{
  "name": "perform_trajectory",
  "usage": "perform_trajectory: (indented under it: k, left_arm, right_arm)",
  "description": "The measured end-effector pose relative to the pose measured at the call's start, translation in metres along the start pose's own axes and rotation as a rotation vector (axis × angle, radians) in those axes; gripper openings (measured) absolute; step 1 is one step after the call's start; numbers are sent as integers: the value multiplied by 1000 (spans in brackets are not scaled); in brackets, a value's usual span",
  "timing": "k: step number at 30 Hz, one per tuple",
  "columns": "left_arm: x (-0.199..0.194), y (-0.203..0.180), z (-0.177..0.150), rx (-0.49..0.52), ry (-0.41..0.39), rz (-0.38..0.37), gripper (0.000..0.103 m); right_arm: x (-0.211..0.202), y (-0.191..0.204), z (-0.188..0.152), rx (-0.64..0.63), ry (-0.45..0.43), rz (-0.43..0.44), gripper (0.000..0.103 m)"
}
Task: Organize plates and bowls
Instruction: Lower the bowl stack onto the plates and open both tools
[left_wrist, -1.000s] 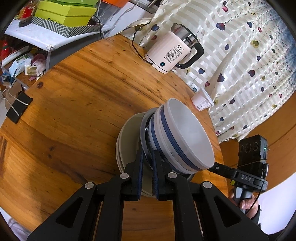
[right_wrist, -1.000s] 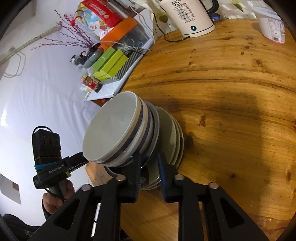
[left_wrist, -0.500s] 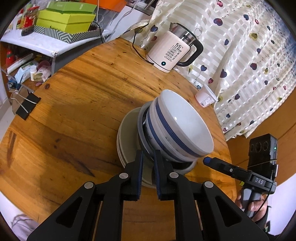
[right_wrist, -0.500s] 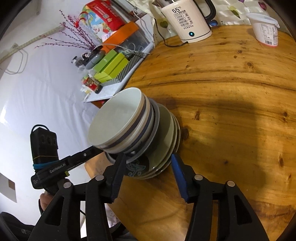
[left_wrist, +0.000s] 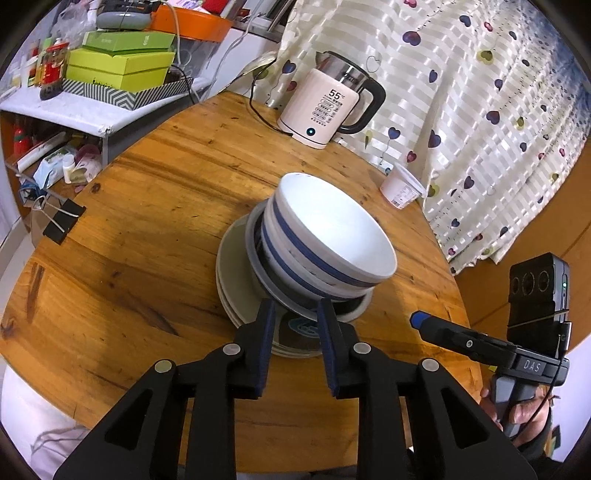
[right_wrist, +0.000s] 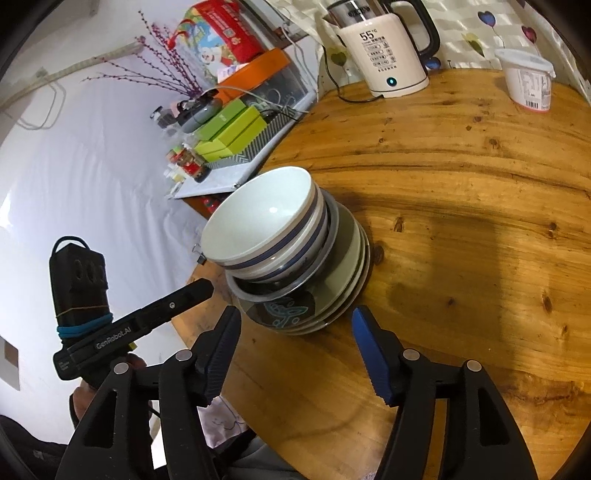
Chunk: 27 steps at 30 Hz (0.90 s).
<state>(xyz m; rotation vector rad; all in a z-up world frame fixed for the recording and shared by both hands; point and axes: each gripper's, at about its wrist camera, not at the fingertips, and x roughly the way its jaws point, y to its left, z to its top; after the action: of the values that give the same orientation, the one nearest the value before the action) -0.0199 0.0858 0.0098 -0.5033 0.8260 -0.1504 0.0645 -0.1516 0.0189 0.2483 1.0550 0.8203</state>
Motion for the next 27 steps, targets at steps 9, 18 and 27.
perform_trajectory:
  k: [9, 18, 27]
  left_arm:
    - [-3, -8, -2, 26, -9, 1, 25]
    - [2, -12, 0, 34, -4, -1, 26]
    - [0, -27, 13, 74, -52, 0, 26]
  right_arm:
    - [-5, 12, -3, -32, -15, -22, 65]
    - [-5, 19, -2, -62, -34, -69, 65]
    - [3, 20, 3, -66, -35, -82, 65]
